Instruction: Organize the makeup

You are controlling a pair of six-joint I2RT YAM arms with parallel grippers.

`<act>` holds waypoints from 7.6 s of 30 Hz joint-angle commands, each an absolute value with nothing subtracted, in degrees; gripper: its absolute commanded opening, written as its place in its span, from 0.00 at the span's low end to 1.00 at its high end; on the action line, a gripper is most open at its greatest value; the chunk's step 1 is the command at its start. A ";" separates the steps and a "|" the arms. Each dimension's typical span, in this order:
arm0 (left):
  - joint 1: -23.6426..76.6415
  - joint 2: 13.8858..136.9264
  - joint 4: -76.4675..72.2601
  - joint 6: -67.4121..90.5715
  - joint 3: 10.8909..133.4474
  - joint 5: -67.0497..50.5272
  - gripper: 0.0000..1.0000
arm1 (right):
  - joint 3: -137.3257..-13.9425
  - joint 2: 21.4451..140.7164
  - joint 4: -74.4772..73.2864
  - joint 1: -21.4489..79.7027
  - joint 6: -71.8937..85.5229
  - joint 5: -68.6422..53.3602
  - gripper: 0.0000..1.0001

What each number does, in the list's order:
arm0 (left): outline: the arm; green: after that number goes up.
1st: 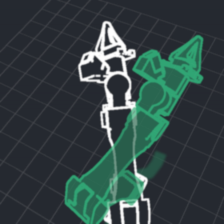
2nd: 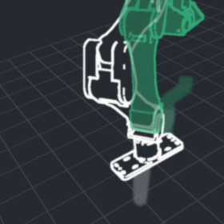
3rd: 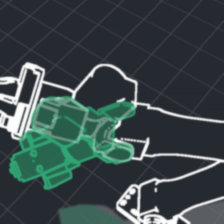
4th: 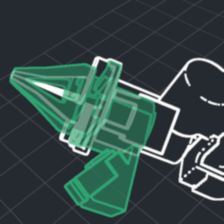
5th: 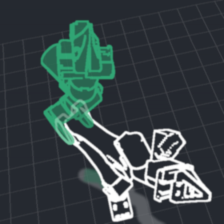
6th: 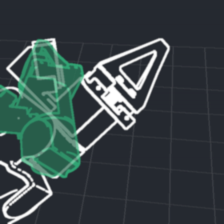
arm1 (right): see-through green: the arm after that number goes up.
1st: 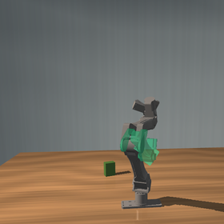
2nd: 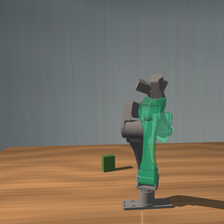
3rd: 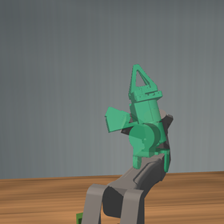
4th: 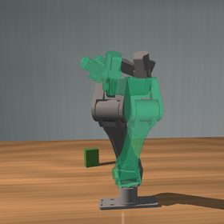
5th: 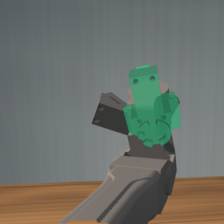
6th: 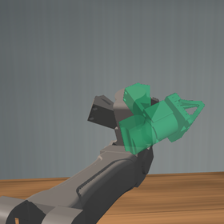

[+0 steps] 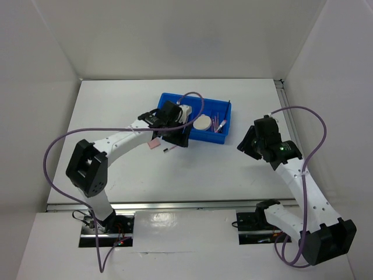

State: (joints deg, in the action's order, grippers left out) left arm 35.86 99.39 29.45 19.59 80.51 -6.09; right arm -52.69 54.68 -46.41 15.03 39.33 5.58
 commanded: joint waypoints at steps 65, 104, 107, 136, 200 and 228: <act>-0.79 77.52 42.80 37.00 64.78 0.35 0.63 | -90.00 119.09 -23.64 46.41 15.11 4.83 0.51; 0.43 78.57 37.10 34.11 61.00 -6.67 0.63 | -75.40 88.68 -31.20 34.56 21.44 14.06 0.00; 3.86 81.73 37.61 33.57 63.01 -6.07 0.66 | -76.55 90.52 -31.20 27.70 23.99 13.28 0.00; 19.69 95.62 26.89 40.42 65.04 0.42 0.91 | -75.52 87.04 -24.78 15.12 22.49 8.89 0.52; 28.74 130.96 41.13 30.94 127.78 4.57 0.20 | -68.72 65.04 -38.40 11.43 25.75 7.29 0.84; 28.74 89.86 37.18 25.66 98.01 -3.79 0.89 | -73.65 70.23 -44.47 10.90 28.83 15.38 1.00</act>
State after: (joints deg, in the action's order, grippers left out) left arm 28.67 94.70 39.20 26.92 102.24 -3.73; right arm -70.98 72.77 -41.60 11.44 27.75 13.02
